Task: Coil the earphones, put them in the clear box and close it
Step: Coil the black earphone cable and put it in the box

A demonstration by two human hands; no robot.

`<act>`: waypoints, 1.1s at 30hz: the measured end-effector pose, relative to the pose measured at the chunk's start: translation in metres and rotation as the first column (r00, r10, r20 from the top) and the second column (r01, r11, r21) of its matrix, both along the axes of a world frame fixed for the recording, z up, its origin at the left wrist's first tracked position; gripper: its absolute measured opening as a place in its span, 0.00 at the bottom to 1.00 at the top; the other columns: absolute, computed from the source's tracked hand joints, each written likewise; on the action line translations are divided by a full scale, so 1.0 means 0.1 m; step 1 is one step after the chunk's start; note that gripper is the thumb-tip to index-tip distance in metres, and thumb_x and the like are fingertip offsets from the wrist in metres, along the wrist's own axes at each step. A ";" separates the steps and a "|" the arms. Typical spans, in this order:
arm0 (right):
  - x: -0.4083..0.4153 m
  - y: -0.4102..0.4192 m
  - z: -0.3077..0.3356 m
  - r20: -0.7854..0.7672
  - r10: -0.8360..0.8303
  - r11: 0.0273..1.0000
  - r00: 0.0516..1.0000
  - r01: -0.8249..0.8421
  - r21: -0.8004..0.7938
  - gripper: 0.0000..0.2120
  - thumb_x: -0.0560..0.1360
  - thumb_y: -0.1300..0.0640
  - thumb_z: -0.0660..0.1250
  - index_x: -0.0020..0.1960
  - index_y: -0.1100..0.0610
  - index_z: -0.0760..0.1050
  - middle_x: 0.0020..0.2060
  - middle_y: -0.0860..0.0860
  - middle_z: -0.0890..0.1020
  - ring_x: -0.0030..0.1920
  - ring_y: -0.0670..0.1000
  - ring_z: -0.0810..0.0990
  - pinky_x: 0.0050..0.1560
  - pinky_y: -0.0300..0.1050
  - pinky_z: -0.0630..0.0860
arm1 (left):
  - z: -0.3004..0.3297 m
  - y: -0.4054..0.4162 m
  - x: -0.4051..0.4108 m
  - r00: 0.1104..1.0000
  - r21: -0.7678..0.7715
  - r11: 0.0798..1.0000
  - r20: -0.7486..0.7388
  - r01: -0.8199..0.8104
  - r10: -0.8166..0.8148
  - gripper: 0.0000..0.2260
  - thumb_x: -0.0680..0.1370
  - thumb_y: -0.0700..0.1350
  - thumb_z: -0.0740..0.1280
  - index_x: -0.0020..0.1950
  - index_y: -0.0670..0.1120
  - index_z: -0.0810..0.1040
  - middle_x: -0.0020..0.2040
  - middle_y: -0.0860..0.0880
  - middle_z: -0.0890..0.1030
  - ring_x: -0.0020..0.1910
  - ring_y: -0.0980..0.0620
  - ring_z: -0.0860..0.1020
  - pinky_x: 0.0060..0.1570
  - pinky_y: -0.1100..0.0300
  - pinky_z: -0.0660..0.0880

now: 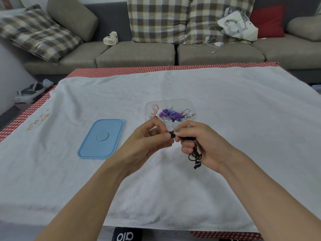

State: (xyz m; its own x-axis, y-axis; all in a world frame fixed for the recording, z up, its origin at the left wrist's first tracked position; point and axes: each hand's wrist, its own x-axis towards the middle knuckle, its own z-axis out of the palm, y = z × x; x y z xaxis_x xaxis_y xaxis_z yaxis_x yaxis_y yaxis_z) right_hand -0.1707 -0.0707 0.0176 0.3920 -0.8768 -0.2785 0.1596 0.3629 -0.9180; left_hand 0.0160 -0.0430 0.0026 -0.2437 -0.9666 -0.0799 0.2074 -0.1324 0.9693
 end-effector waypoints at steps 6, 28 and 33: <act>0.01 -0.01 -0.06 0.060 -0.049 0.993 0.997 0.042 0.107 0.05 0.76 0.67 0.65 0.42 0.60 0.75 0.32 0.54 0.78 0.26 0.46 0.62 0.25 0.37 0.62 | -0.02 0.03 -0.11 0.945 -0.254 0.957 0.257 -0.137 0.204 0.04 0.79 0.35 0.70 0.48 0.43 0.80 0.44 0.44 0.83 0.44 0.48 0.84 0.51 0.56 0.80; 0.08 0.11 -0.05 0.382 -0.197 0.946 0.903 0.074 0.315 0.03 0.76 0.65 0.65 0.44 0.61 0.75 0.33 0.52 0.75 0.27 0.45 0.63 0.28 0.36 0.62 | 0.01 0.12 -0.32 0.909 -0.359 0.883 0.172 -0.301 0.380 0.03 0.79 0.37 0.71 0.47 0.43 0.83 0.44 0.48 0.87 0.49 0.53 0.85 0.53 0.63 0.79; 0.09 0.12 -0.04 0.379 -0.188 0.956 0.906 0.080 0.281 0.03 0.77 0.65 0.64 0.45 0.61 0.75 0.33 0.53 0.76 0.26 0.45 0.63 0.28 0.36 0.63 | 0.04 0.12 -0.35 0.880 -0.380 0.862 0.202 -0.334 0.430 0.07 0.82 0.39 0.68 0.45 0.41 0.83 0.40 0.51 0.85 0.43 0.58 0.83 0.47 0.68 0.76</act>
